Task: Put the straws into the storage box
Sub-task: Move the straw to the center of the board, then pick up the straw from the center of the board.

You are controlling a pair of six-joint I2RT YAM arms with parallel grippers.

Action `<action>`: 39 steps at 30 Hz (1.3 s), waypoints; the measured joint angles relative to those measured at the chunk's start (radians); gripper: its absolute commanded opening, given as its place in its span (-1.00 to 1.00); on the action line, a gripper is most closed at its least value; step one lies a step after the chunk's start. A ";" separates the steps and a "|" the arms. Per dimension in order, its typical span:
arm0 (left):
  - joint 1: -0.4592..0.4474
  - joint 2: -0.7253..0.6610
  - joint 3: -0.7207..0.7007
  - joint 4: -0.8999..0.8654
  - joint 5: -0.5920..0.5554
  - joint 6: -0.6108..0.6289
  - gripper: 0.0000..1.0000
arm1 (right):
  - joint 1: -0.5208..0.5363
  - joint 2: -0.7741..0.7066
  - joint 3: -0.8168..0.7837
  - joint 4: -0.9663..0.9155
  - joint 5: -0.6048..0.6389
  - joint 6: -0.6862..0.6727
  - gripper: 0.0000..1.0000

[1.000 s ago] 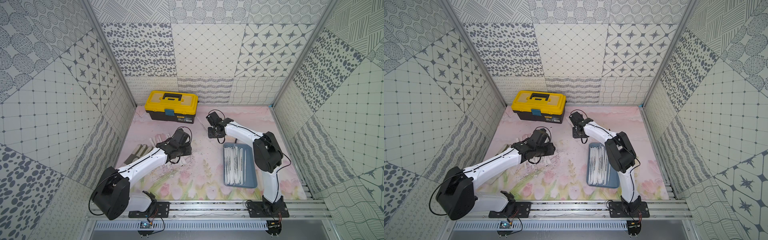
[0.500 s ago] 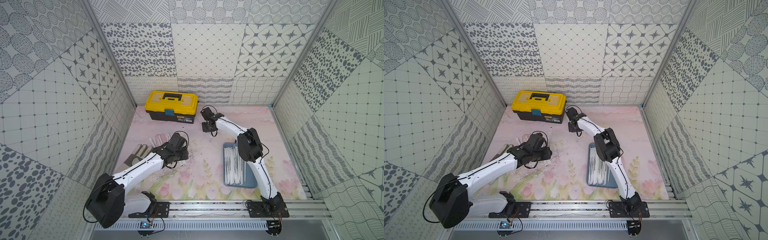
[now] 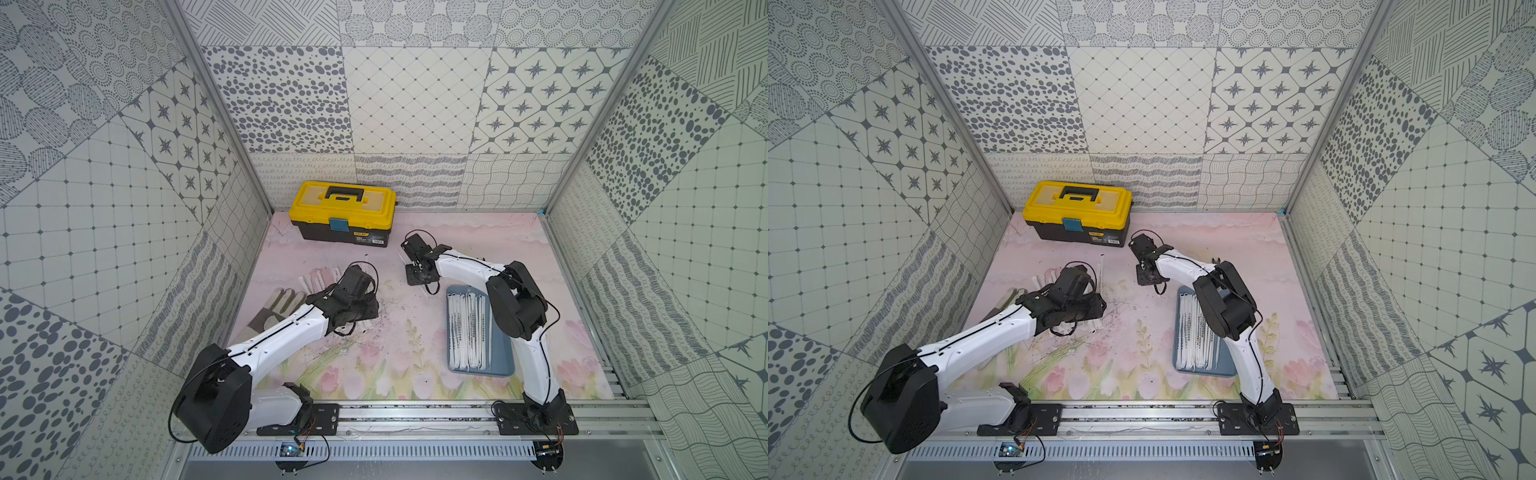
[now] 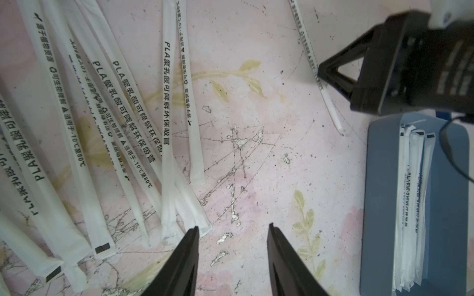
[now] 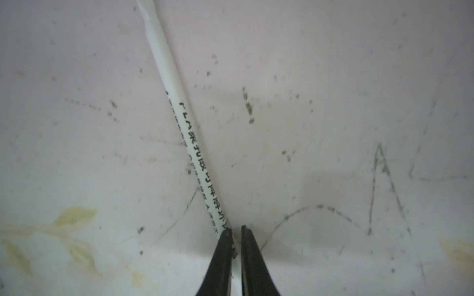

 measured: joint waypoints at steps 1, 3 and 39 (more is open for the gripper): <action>0.000 0.000 0.000 0.001 0.001 0.000 -0.05 | 0.018 -0.046 -0.064 -0.004 -0.006 0.019 -0.72; 0.000 0.000 0.000 0.004 0.002 0.000 -0.05 | 0.057 -0.133 -0.178 -0.018 -0.024 0.058 -0.69; -0.009 -0.001 0.071 0.016 0.020 0.006 -0.08 | 0.114 -0.528 -0.387 -0.098 -0.042 0.084 -0.85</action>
